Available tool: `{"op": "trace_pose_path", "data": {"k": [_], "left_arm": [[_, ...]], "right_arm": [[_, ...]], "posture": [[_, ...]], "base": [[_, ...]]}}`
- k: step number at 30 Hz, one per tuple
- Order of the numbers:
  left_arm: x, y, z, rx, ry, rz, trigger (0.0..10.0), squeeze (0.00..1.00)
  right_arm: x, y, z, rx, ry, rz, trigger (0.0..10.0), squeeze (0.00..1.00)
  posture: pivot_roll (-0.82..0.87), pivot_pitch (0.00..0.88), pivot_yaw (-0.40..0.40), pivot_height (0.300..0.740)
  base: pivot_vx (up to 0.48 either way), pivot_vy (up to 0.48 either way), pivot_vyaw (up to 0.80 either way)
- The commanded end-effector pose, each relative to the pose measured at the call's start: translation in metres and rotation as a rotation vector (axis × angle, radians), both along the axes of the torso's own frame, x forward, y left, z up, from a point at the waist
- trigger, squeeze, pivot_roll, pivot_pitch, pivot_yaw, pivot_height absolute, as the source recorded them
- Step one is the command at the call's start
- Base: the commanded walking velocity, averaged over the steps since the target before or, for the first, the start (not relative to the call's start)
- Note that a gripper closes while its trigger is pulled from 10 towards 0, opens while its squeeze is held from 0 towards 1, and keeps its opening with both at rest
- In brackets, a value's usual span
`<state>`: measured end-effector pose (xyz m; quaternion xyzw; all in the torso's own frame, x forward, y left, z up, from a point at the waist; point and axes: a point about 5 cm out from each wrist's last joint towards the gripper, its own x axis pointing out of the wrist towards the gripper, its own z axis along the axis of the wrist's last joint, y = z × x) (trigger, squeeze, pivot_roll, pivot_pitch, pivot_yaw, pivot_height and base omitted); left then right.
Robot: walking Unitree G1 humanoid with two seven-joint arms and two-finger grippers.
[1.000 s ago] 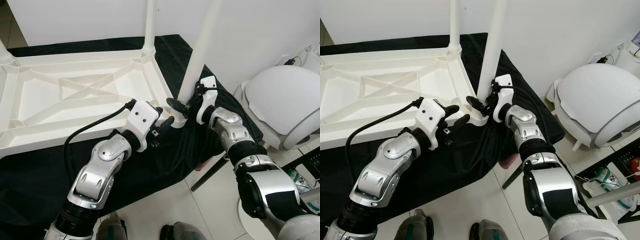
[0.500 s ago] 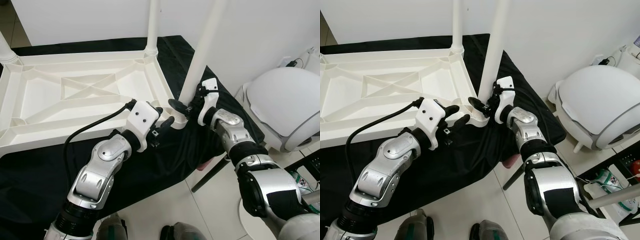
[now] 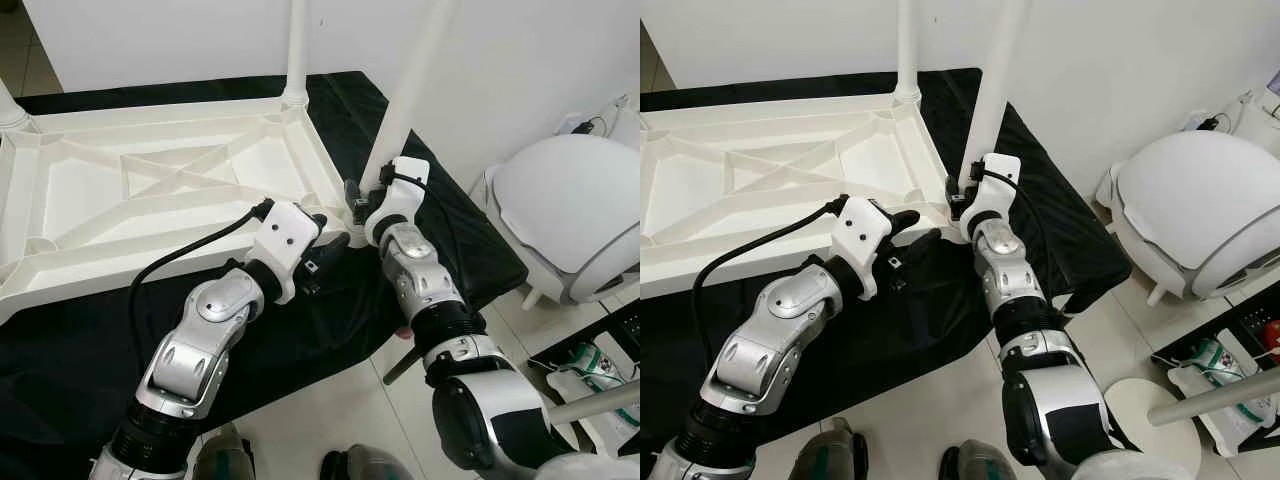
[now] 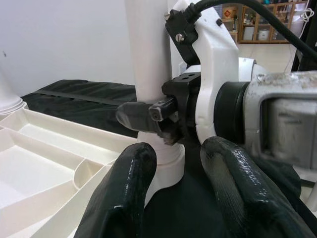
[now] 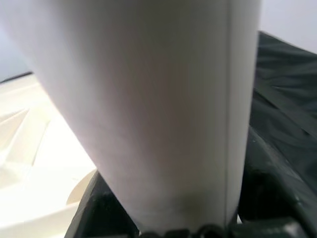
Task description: Building children table
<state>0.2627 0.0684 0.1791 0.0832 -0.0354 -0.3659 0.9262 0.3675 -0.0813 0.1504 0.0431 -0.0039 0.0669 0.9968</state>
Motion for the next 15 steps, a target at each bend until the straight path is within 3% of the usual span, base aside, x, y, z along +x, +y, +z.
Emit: {"op": "trace_pose_path", "data": {"k": [1,6,7,10,12,15], "left_arm": [[0.0,-0.004,-0.002,-0.004,0.01,-0.01,10.0,0.0],[0.0,-0.004,-0.002,-0.004,0.011,-0.01,10.0,0.0],[0.0,-0.004,-0.002,-0.005,0.011,-0.009,10.0,0.0],[0.0,-0.003,-0.002,-0.006,0.012,-0.007,10.0,0.0],[-0.001,-0.003,-0.002,-0.008,0.013,-0.005,10.0,0.0],[-0.001,-0.003,-0.002,-0.008,0.014,-0.005,10.0,0.0]], "right_arm": [[-0.002,0.003,0.004,0.017,-0.015,0.007,10.0,0.0],[-0.003,0.0,0.004,0.012,-0.015,0.029,10.0,0.0],[-0.004,-0.001,0.004,0.023,-0.018,0.048,10.0,1.0],[-0.006,0.0,0.005,0.046,-0.02,0.07,10.0,1.0],[-0.007,-0.005,0.012,0.085,-0.052,0.202,10.0,1.0],[-0.007,-0.008,0.013,0.094,-0.054,0.259,10.0,1.0]], "posture": [[-0.01,0.0,-0.069,0.74],[-0.01,0.003,-0.073,0.74],[-0.01,0.004,-0.073,0.74],[-0.01,0.006,-0.073,0.74],[-0.01,0.007,-0.07,0.74],[-0.01,0.007,-0.068,0.74]], "base": [[0.0,0.0,0.0],[0.0,0.0,0.0],[0.0,0.0,0.0],[0.0,0.0,0.0],[0.0,0.0,0.0],[0.0,0.0,0.0]]}}
